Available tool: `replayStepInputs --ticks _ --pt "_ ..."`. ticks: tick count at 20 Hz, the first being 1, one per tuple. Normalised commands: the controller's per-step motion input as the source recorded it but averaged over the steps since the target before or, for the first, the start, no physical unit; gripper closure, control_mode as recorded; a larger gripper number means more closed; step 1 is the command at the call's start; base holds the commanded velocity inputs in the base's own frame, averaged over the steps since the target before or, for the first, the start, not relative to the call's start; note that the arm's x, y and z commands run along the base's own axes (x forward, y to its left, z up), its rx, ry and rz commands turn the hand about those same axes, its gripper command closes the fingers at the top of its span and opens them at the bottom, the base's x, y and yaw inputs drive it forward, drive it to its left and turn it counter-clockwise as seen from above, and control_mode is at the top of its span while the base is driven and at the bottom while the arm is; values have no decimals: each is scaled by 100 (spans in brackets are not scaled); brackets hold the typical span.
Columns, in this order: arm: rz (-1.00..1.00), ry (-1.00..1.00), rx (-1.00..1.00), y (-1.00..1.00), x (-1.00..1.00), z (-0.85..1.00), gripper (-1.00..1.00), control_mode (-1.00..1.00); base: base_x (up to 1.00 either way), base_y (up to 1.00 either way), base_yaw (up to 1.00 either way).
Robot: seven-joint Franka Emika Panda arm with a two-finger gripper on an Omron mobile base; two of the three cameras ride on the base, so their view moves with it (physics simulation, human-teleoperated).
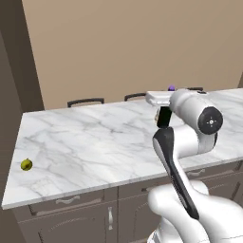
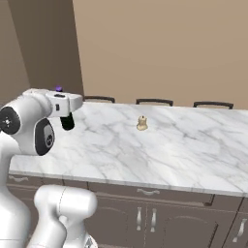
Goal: Open the cabinet directly in front. Then move the beer and the cup to the dining counter with the candle on it.
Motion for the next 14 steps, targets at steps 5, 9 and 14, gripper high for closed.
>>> replayStepInputs --ticks 5,9,14 --pt "3 35 0 0 24 -71 100 -100 0 0 0" --pt "5 34 -1 4 12 -52 100 -100 0 0 0" --pt "0 11 0 0 38 -11 100 -100 0 0 0"
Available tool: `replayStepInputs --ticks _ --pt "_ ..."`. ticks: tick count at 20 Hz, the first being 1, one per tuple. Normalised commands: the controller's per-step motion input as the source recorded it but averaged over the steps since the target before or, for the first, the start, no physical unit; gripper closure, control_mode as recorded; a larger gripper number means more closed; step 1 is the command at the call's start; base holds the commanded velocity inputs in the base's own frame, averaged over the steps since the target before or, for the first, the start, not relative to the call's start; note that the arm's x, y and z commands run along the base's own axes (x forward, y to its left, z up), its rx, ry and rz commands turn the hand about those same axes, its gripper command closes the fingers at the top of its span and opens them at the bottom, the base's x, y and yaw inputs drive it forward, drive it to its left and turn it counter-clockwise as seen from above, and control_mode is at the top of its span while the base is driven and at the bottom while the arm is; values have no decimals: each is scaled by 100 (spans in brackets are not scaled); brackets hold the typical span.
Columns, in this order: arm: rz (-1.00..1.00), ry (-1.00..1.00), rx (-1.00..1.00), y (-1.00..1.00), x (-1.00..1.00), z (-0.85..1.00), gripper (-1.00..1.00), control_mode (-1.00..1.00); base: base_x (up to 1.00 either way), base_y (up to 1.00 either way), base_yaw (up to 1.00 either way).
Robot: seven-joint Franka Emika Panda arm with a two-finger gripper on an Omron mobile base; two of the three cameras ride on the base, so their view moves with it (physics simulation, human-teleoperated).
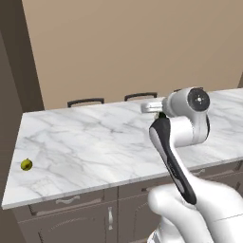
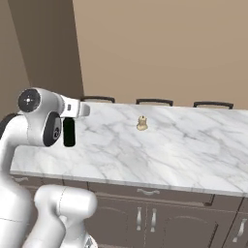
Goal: Open the cabinet directly in front. Then move the beer and the cup to the dining counter with the candle on it.
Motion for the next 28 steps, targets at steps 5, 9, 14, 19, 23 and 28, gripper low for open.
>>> replayStepInputs --ticks 5,9,14,19,23,28 --pt "0 4 -1 0 93 -33 100 -100 0 0 0" --pt "0 0 -2 -2 100 -45 100 -100 0 0 0" --pt "0 0 -2 -4 100 -51 100 -100 0 0 0" --pt "0 0 0 -15 95 -40 100 -100 0 0 0" --pt "0 -6 0 -21 48 -34 100 -100 0 0 0" --pt "0 -18 0 -7 6 -28 100 -100 0 0 0"
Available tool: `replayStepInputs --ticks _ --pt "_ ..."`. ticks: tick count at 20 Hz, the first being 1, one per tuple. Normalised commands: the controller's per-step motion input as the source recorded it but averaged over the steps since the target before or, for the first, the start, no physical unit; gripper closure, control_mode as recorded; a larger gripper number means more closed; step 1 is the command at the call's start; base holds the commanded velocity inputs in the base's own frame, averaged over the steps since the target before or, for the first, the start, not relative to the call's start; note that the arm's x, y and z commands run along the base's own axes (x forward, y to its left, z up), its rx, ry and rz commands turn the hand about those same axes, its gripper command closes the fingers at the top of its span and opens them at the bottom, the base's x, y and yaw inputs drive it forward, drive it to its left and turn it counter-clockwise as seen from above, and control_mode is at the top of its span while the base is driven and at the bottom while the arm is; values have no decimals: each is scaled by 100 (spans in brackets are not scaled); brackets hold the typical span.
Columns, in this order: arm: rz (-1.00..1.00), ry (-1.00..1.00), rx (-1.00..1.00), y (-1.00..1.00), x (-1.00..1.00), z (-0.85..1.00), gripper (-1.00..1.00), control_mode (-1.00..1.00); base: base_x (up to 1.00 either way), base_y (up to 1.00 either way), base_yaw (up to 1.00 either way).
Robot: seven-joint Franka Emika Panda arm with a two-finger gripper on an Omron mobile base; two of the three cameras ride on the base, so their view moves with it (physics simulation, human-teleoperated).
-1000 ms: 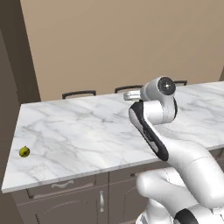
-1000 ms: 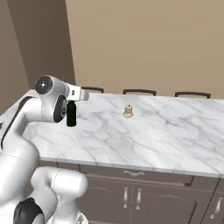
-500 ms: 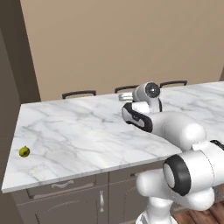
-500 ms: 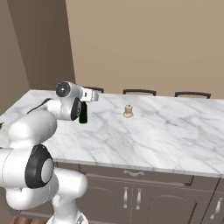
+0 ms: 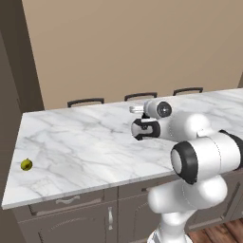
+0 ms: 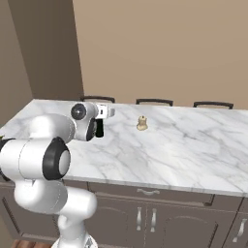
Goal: Open the cabinet directly in front. Then move the beer and the cup to the dining counter with the candle on it.
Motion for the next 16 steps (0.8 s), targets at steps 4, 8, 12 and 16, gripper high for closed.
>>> replayStepInputs --ticks 4,8,12,16 --pt "0 -22 0 -4 0 -17 100 -100 0 0 0" --pt "0 -10 0 -4 0 -2 100 -100 0 0 0" --pt "0 0 0 0 0 0 100 -100 0 0 0" --pt "0 2 0 0 11 0 100 -100 0 0 0"
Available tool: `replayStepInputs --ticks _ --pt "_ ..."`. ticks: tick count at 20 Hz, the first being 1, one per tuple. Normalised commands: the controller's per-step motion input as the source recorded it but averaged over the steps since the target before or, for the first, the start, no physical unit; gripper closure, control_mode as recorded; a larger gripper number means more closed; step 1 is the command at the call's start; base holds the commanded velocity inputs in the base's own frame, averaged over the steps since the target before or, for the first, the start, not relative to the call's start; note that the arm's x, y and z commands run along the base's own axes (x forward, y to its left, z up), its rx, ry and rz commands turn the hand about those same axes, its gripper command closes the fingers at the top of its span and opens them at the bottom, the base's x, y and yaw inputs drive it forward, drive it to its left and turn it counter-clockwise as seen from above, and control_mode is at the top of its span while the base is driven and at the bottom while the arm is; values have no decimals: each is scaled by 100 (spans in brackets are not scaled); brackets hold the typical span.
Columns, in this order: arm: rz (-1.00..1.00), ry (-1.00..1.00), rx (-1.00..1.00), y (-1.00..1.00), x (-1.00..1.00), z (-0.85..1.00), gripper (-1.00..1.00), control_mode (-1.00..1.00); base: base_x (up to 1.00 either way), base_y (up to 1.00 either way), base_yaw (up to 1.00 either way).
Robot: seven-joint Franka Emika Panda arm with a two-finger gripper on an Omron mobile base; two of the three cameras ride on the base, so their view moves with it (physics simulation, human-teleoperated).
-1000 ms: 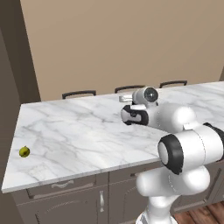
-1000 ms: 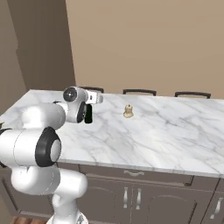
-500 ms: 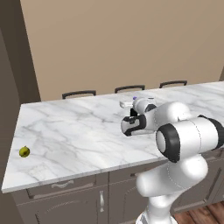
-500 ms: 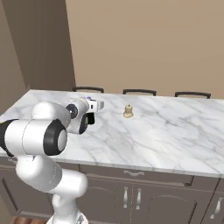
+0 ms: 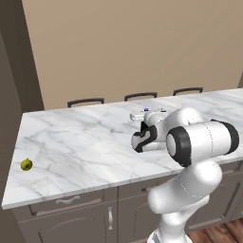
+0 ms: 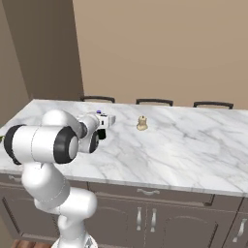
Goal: Open the cabinet directly in front. Then move the beer and the cup to the dining counter with the candle on it.
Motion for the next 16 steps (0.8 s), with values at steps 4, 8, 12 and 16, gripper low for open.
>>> replayStepInputs --ticks 4,8,12,16 --pt "0 1 0 0 10 -8 100 -100 0 0 0" --pt "0 0 0 0 11 -23 100 -100 0 0 0" --pt "0 3 0 0 8 -33 100 -100 0 0 0" --pt "0 5 0 -2 10 -40 100 -100 0 0 0"
